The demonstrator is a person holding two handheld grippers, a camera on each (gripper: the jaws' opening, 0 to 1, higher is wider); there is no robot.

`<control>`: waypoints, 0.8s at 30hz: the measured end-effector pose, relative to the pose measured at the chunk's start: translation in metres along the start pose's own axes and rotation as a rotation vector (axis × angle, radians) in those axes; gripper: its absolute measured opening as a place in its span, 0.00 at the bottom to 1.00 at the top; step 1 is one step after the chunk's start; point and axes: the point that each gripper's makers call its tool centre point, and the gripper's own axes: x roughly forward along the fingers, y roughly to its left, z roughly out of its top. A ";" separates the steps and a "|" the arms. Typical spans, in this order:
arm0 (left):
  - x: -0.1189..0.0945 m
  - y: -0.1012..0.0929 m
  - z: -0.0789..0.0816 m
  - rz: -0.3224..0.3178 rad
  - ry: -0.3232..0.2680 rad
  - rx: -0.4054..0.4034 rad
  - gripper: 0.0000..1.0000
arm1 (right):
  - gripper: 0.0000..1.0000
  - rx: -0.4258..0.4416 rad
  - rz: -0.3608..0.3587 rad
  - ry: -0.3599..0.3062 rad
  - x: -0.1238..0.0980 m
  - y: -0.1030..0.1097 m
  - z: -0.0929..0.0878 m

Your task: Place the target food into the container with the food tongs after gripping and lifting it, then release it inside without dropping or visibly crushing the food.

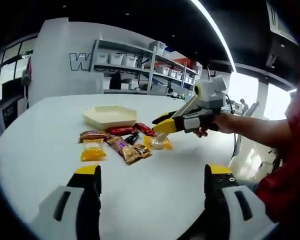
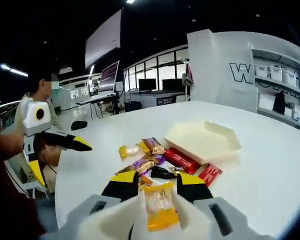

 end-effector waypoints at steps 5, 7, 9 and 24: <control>0.000 0.003 -0.002 0.003 0.002 -0.009 0.82 | 0.27 -0.057 -0.003 0.022 0.005 0.002 -0.005; 0.000 0.004 -0.003 0.003 0.004 -0.006 0.81 | 0.27 -0.083 -0.002 0.029 0.008 0.002 -0.006; 0.000 0.004 -0.002 0.002 0.001 -0.004 0.81 | 0.26 -0.101 0.003 0.038 0.010 0.003 -0.008; 0.001 0.006 -0.007 0.002 0.004 -0.019 0.79 | 0.19 -0.086 0.036 0.113 0.018 0.002 -0.008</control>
